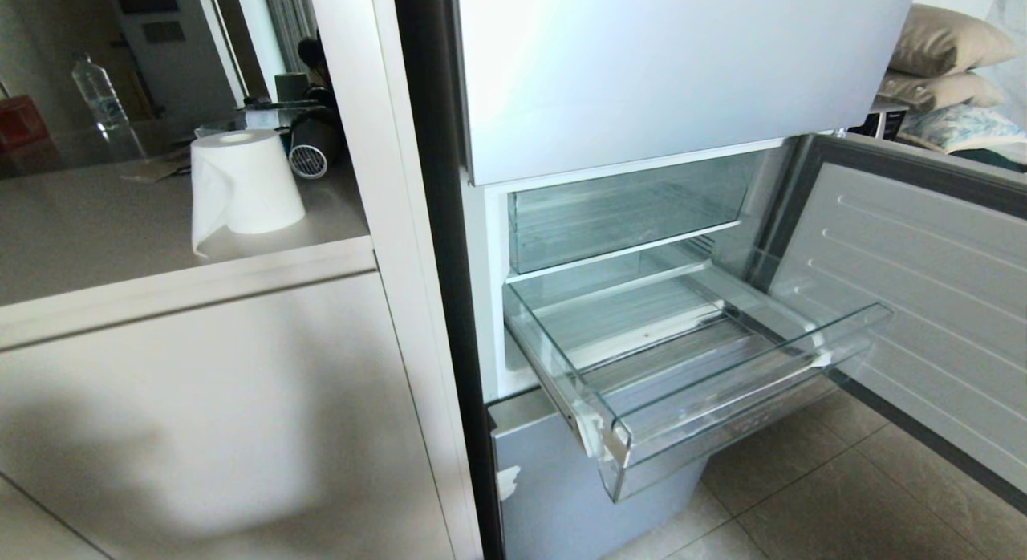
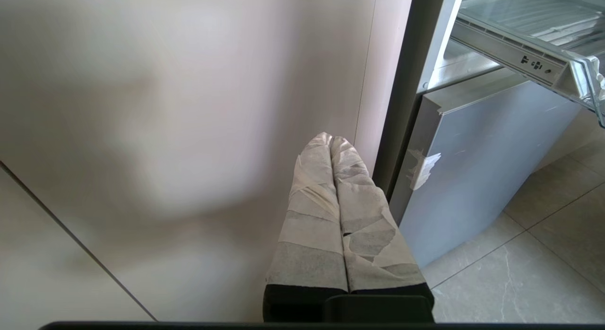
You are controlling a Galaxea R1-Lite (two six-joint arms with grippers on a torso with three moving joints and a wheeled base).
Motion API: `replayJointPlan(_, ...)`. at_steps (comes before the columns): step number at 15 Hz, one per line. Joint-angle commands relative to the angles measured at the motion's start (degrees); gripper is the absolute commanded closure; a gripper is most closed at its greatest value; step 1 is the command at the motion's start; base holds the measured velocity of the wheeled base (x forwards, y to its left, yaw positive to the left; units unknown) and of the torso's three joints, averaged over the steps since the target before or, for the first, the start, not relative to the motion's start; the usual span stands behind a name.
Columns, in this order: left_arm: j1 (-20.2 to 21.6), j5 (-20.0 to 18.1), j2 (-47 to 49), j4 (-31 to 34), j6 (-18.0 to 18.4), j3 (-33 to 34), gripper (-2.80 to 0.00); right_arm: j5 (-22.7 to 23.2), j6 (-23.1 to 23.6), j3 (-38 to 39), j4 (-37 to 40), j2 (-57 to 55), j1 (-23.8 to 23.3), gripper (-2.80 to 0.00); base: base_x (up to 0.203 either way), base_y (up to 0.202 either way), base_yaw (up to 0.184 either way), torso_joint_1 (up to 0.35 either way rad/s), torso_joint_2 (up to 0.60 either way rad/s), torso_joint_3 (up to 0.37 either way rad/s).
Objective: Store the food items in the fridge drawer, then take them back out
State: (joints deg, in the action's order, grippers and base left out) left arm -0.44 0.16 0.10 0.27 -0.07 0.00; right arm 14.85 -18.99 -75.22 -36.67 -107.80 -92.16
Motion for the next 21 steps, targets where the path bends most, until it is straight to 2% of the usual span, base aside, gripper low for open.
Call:
replayJointPlan(1, 0.00, 0.02, 0.08, 0.00, -0.01, 0.00, 0.00, 0.16, -2.82, -0.23, 0.10, 10.28, 1.42, 0.00, 0.000, 0.000, 0.000, 0.000, 0.00, 0.000)
replayJointPlan(3, 0.00, 0.02, 0.08, 0.00, -0.01, 0.00, 0.00, 0.23, -5.39, 0.21, 0.24, 15.54, 6.96, 0.00, 0.000, 0.000, 0.000, 0.000, 0.00, 0.000)
replayJointPlan(5, 0.00, 0.02, 0.00, 0.00, -0.01, 0.00, 0.00, 0.23, -5.93, 1.18, 0.28, 18.16, 16.42, 0.00, 0.000, 0.000, 0.000, 0.000, 0.00, 0.000)
replayJointPlan(10, 0.00, 0.02, 0.08, 0.00, -0.01, 0.00, 0.00, 0.18, -5.71, 9.19, 0.35, 20.92, 46.39, 0.00, 0.000, 0.000, 0.000, 0.000, 0.00, 0.000)
replayJointPlan(14, 0.00, 0.02, 0.08, 0.00, -0.01, 0.00, 0.00, -0.29, -3.24, 23.37, 0.69, 24.53, 70.60, 0.00, 0.000, 0.000, 0.000, 0.000, 0.00, 0.000)
replayJointPlan(16, 0.00, 0.02, 0.02, 0.00, -0.01, 0.00, 0.00, -1.18, -1.41, 31.83, 0.76, 25.23, 81.29, 0.00, 0.000, 0.000, 0.000, 0.000, 0.00, 0.000)
replayJointPlan(18, 0.00, 0.02, 0.04, 0.00, -0.01, 0.00, 0.00, -2.07, -0.65, 40.17, 0.51, 23.74, 87.88, 0.00, 0.000, 0.000, 0.000, 0.000, 0.00, 0.000)
replayJointPlan(21, 0.00, 0.02, -0.01, 0.00, -0.01, 0.00, 0.00, -1.81, -0.56, 47.88, -1.31, 22.29, 89.69, 0.00, 0.000, 0.000, 0.000, 0.000, 0.00, 0.000)
